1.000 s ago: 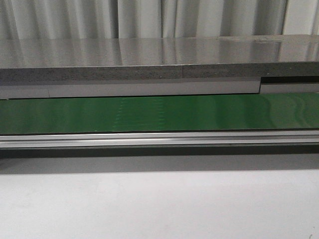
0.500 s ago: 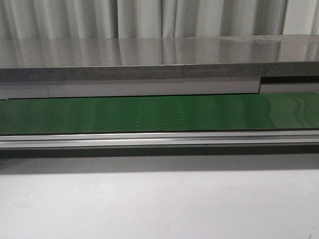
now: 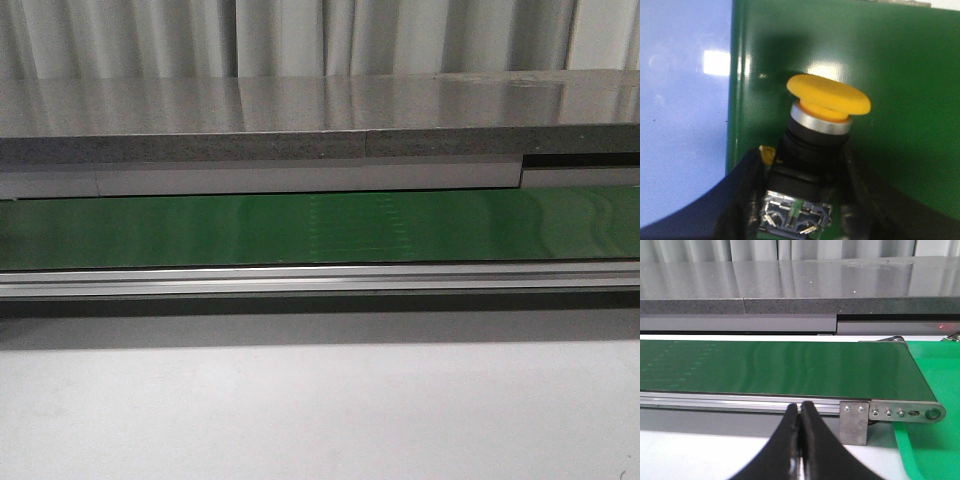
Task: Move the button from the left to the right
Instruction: 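Lift the button and place it on the conveyor belt end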
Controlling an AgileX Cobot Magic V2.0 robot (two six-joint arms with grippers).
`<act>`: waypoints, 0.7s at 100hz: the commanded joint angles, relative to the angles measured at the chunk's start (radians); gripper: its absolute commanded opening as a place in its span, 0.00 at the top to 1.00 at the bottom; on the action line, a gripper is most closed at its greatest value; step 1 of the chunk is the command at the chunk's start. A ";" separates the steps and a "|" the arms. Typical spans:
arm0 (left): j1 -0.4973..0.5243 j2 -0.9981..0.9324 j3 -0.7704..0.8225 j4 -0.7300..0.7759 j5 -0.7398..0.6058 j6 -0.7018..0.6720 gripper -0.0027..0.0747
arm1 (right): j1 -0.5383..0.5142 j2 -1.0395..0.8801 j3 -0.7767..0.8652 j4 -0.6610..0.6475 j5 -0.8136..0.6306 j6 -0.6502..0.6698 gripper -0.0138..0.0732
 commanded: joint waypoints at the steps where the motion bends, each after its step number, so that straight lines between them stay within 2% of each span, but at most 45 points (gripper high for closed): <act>1: -0.006 -0.052 -0.025 -0.016 -0.009 0.005 0.89 | 0.000 0.000 -0.015 0.000 -0.088 0.000 0.92; 10: -0.006 -0.058 -0.025 -0.018 -0.008 0.005 0.72 | 0.000 0.000 -0.015 0.000 -0.088 0.000 0.92; 26: -0.006 -0.060 -0.025 -0.018 0.017 0.005 0.29 | 0.000 0.000 -0.015 0.000 -0.088 0.000 0.92; 34: -0.006 -0.060 -0.025 -0.023 0.021 0.005 0.18 | 0.000 0.000 -0.015 0.000 -0.088 0.000 0.92; 40: -0.006 -0.067 -0.025 -0.033 0.024 0.005 0.15 | 0.000 0.000 -0.015 0.000 -0.088 0.000 0.92; 70: -0.027 -0.208 -0.025 -0.038 -0.021 0.012 0.15 | 0.000 0.000 -0.015 0.000 -0.088 0.000 0.92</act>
